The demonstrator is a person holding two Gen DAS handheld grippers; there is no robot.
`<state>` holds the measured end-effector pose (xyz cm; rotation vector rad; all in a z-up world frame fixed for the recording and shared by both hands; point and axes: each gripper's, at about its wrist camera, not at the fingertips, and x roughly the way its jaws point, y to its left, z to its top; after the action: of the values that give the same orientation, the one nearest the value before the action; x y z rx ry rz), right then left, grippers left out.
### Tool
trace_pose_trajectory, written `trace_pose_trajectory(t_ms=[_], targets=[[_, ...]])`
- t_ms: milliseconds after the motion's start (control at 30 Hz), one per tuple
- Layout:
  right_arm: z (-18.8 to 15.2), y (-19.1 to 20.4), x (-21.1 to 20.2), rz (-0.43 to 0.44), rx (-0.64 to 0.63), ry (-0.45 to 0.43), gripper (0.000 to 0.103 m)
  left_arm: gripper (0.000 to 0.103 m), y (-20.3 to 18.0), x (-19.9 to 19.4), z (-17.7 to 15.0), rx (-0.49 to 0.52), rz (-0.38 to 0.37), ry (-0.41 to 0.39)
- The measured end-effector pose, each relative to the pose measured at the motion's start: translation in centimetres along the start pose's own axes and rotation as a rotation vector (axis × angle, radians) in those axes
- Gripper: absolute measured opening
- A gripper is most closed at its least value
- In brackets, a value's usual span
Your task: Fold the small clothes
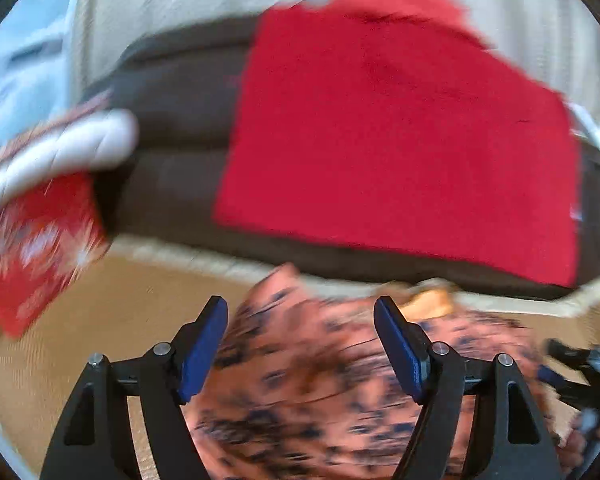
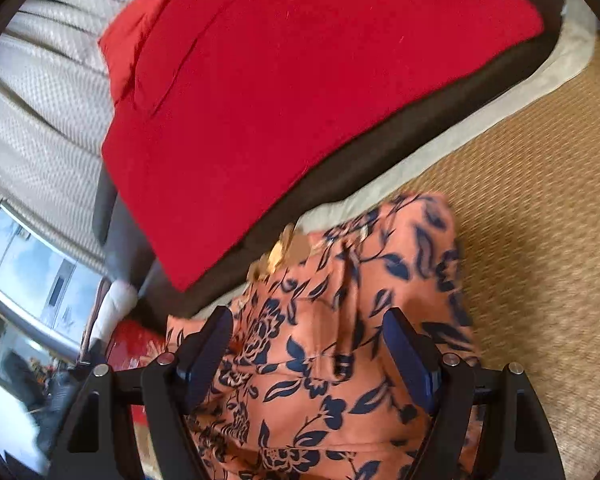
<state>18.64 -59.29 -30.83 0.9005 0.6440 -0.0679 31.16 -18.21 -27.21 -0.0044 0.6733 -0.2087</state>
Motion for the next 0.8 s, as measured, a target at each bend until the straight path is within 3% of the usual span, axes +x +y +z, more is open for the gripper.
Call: trace_pose_trajectory(t_ms=[167,333,367,400,433,533,633,700,800], targets=[[0.3,0.1,3.5,-0.024,0.041,0.041,0.079,0.076,6.5,4.6,-0.7,-0.110,0.148,0.098],[-0.5,1.8,6.7,-0.146,-0.036,0.042,0.077,0.076,8.1,7.7,-1.2,-0.086,0.233,0.175],[-0.9,2.6,7.5,-0.168,-0.072,0.053,0.066,0.076,8.2,8.3,-1.3,-0.077,0.247,0.193],[-1.2,3.3,8.1,-0.192,-0.108,0.068,0.038,0.076,8.2,8.6,-1.5,-0.075,0.249,0.203],[-1.7,4.0,8.9,-0.220,-0.151,0.092,0.024,0.076,8.1,9.3,-1.7,-0.073,0.251,0.212],[-2.9,5.8,9.0,-0.305,-0.269,0.077,0.013,0.076,8.8,9.3,-1.8,-0.063,0.307,0.258],[-2.4,6.7,5.8,-0.305,-0.285,-0.036,0.010,0.076,10.2,9.0,-2.1,-0.085,0.370,0.303],[-1.7,6.5,3.0,-0.325,-0.268,-0.111,0.009,0.076,10.8,8.9,-2.2,-0.116,0.364,0.313],[-1.4,4.6,1.2,-0.390,-0.210,-0.141,0.008,0.076,10.4,7.8,-1.8,-0.117,0.348,0.263]])
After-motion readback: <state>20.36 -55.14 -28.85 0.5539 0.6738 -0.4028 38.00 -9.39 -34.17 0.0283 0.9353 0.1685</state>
